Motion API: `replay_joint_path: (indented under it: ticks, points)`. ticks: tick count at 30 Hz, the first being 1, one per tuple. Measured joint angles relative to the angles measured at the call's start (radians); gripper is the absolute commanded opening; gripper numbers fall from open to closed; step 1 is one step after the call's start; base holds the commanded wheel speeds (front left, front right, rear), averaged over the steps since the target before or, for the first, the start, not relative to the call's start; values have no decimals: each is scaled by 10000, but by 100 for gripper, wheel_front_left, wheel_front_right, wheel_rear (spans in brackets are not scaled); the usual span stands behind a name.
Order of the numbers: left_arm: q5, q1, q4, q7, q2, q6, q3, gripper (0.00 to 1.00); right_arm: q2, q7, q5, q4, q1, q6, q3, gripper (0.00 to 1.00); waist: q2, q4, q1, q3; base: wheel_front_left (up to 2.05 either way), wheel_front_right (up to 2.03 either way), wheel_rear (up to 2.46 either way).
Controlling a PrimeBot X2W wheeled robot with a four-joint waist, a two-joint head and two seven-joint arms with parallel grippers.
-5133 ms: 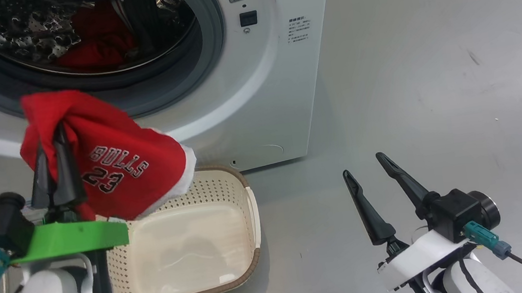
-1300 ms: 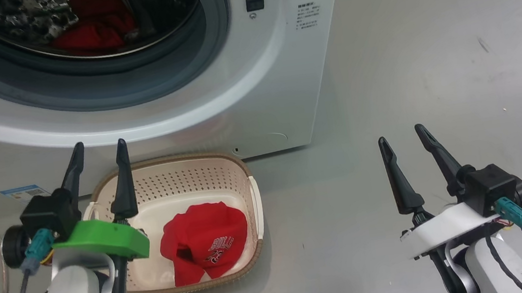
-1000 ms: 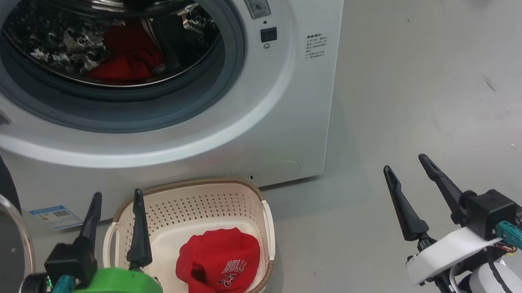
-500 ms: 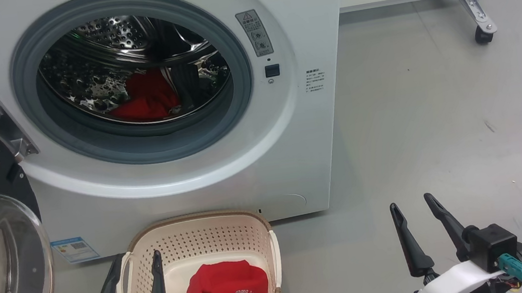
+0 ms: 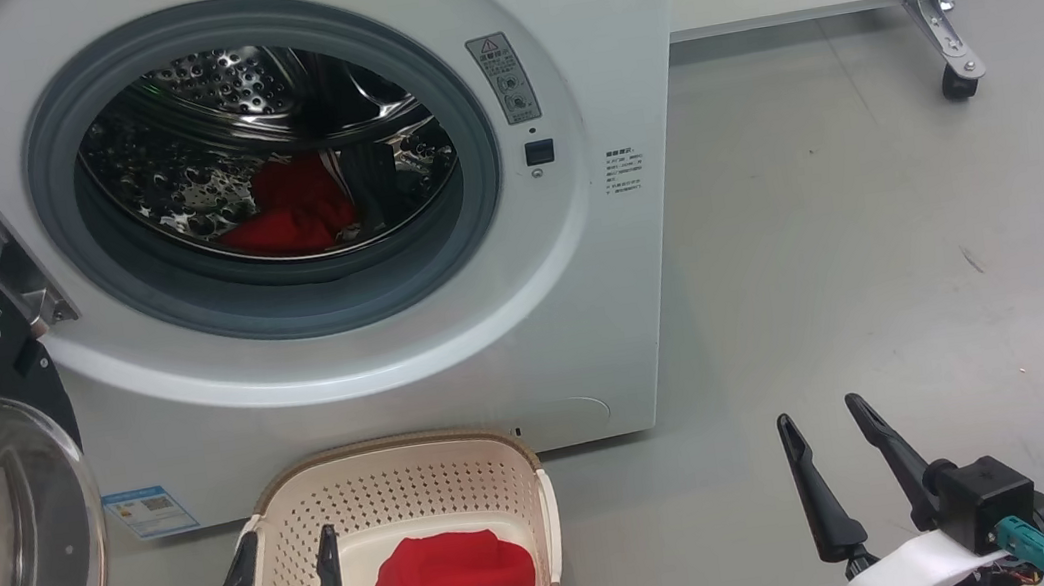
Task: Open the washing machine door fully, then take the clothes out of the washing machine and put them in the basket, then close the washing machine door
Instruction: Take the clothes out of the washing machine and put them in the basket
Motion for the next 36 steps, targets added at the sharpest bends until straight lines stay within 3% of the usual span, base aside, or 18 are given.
replay_joint_path:
  ticks: [24, 36]
  points:
    - [12, 407, -941, 284, 2, 311, -155, 100, 2, 0, -65, -251, 131, 15, 75, 100, 0, 3, 0, 135, 0, 0, 0]
    - [15, 181, -1053, 619, -4, 397, -359, 100, -33, 0, -412, -539, 92, 134, 430, 100, 0, -71, 0, 713, 0, 0, 0]
